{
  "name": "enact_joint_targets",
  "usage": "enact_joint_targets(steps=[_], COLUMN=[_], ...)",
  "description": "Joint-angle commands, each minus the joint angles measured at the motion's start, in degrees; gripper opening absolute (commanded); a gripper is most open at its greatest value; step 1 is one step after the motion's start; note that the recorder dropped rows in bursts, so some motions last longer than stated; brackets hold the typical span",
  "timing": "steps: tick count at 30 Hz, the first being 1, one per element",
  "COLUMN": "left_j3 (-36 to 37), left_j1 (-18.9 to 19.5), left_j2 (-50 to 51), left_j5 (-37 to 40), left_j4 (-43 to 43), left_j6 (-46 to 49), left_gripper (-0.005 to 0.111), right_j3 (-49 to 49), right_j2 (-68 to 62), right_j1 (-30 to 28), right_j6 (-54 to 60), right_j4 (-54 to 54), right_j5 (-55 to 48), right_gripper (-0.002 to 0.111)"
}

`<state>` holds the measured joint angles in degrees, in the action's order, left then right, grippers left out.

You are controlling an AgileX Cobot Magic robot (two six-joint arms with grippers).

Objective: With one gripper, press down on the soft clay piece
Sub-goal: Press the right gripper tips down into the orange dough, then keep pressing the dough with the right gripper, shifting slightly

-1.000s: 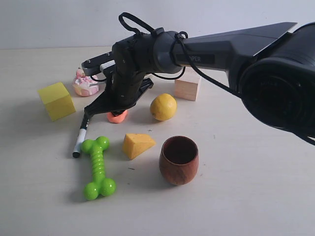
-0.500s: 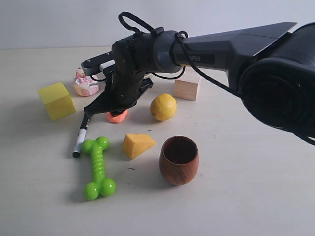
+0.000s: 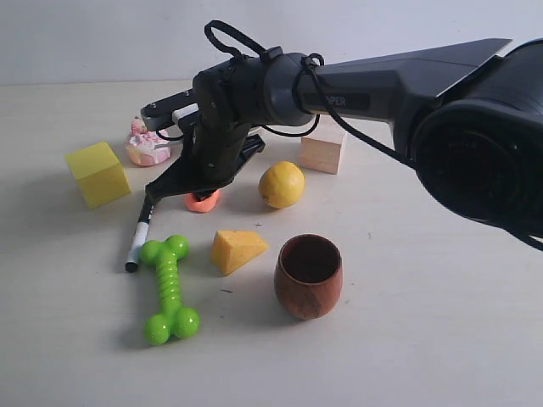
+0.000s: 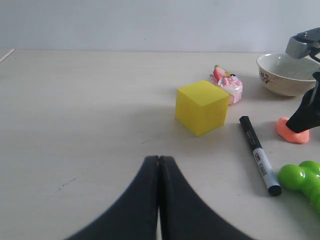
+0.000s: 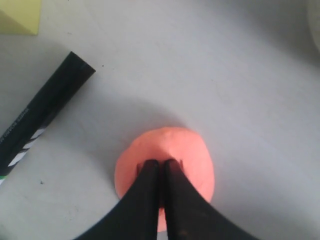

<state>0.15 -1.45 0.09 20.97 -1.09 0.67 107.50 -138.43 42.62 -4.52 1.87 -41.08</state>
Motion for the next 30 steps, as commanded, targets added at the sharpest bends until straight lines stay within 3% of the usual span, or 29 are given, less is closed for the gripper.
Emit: enact_joint_targets(steps=[1,30], left_j3=[-0.15,-0.15], left_j1=[-0.31,-0.31], left_j2=[-0.09,-0.09], left_j5=[-0.64,-0.64], left_j4=[-0.19,-0.19], left_j6=[0.01,0.01], left_gripper=[0.0,0.0], right_j3=[0.34,0.38], right_j2=[-0.12,0.7], right_j1=[0.0,0.0], right_j6=[0.08,0.43], right_j4=[-0.26,-0.91], right_j5=[-1.0,-1.23], right_gripper=[0.004,0.003])
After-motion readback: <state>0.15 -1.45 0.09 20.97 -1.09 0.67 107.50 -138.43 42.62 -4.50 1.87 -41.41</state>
